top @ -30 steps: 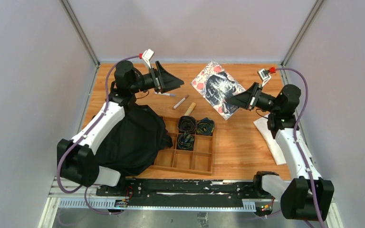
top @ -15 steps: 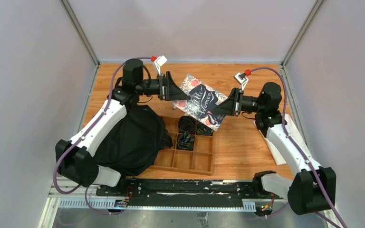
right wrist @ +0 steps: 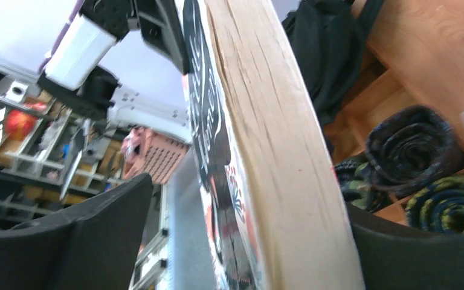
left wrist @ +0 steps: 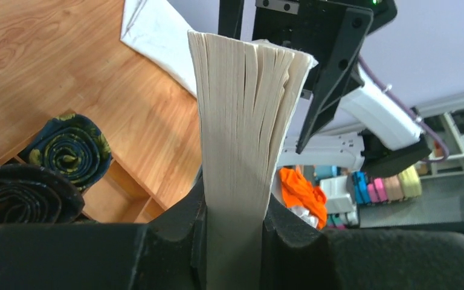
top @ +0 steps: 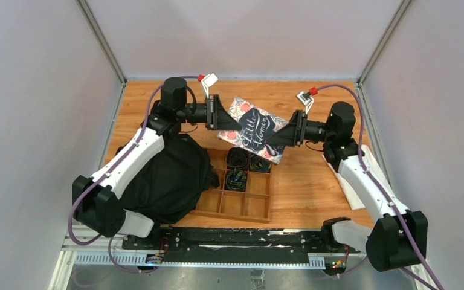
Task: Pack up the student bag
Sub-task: Pick up the book from the center of the board.
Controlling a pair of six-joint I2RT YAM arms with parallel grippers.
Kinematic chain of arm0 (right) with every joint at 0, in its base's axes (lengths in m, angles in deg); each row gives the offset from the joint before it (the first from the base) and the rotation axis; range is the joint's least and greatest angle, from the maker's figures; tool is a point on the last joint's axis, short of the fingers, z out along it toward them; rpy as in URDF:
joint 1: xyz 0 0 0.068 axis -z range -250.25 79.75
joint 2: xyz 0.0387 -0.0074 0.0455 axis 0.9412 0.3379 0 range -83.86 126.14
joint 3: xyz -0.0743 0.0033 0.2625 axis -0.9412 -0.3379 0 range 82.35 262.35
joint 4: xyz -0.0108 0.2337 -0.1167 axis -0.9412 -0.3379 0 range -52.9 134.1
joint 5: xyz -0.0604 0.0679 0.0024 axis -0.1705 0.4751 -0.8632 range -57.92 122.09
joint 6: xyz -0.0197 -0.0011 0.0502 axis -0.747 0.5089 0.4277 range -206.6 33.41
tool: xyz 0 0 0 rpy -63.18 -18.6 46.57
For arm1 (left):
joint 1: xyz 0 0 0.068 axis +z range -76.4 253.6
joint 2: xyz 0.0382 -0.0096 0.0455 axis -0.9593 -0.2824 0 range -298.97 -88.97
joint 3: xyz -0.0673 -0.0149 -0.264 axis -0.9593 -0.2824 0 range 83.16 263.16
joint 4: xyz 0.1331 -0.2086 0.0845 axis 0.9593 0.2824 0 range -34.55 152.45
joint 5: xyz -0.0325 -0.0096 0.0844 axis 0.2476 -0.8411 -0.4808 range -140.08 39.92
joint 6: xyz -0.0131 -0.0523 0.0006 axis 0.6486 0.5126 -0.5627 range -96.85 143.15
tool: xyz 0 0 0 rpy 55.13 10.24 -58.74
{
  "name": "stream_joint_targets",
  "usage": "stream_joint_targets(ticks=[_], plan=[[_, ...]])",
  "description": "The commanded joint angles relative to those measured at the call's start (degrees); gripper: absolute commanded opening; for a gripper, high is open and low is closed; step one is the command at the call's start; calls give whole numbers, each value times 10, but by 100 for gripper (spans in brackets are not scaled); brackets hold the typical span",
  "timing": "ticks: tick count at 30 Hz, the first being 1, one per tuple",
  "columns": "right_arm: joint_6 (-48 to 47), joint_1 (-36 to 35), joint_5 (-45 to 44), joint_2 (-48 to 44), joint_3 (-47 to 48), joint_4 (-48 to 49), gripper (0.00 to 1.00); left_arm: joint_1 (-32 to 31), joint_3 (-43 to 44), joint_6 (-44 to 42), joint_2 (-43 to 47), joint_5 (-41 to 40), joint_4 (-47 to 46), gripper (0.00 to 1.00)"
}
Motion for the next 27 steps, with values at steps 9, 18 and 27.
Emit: stream_joint_targets(ticks=[9, 18, 27], plan=[[350, -9, -203, -15, -195, 497, 97, 3, -20, 147, 15, -75, -150, 0], [387, -11, -208, 16, -184, 575, 83, 3, -38, 151, 27, -76, -150, 0], [416, -12, -214, 77, -171, 608, 0, 5, -30, 110, 34, -85, -93, 31]])
